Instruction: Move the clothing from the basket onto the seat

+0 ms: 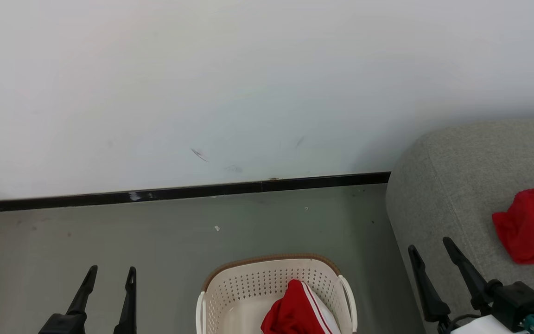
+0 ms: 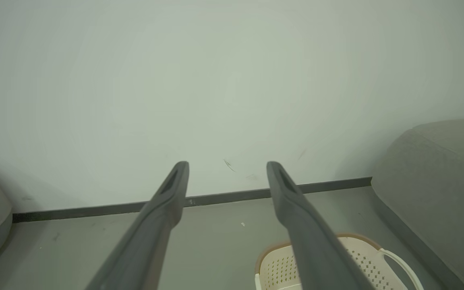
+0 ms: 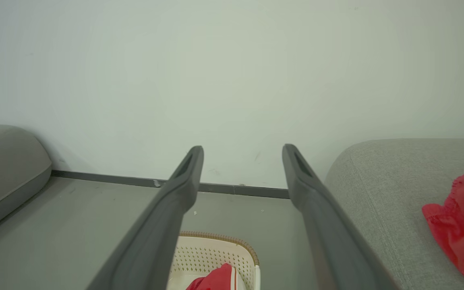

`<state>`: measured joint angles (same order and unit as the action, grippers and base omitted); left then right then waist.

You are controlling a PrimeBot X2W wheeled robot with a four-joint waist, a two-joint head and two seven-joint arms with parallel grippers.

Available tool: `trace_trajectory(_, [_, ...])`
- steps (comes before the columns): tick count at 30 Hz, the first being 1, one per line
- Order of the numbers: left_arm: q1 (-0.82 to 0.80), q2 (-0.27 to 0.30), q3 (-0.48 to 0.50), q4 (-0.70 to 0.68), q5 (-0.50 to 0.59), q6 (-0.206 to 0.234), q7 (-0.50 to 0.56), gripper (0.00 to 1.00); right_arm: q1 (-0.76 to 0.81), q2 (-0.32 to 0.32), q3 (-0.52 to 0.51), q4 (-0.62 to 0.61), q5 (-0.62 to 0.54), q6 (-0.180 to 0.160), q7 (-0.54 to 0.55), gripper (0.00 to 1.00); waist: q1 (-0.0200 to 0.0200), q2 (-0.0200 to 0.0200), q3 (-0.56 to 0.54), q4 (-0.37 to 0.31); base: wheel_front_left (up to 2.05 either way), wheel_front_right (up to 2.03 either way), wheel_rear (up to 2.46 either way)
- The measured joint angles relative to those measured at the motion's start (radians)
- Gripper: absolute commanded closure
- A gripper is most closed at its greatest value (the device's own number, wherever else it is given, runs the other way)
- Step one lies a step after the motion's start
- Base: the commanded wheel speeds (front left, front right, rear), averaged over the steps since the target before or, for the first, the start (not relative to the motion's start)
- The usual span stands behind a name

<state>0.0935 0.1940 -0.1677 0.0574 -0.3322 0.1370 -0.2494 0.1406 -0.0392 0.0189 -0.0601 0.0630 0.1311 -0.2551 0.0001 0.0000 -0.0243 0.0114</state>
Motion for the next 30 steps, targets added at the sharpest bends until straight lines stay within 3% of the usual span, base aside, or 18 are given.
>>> trace_trajectory(7, [-0.049, 0.018, -0.031, 0.008, 0.02, -0.022, 0.008, 0.0, -0.002, 0.0, -0.006, -0.013, -0.001, 0.0, 0.0, 0.0, 0.0, 0.0, 0.018, -0.004, 0.0, 0.0, 0.0])
trace_trajectory(15, [-0.151, 0.022, -0.128, 0.077, 0.037, -0.085, 0.076, 0.0, -0.002, 0.001, -0.018, -0.029, -0.003, 0.0, 0.0, 0.0, 0.0, 0.0, 0.056, -0.013, 0.0, 0.0, 0.0])
trace_trajectory(30, [-0.325, -0.068, -0.298, 0.292, 0.102, -0.18, 0.152, 0.0, -0.001, 0.002, -0.08, -0.11, -0.003, 0.0, 0.0, 0.0, 0.0, 0.0, 0.156, -0.05, 0.0, 0.0, 0.0])
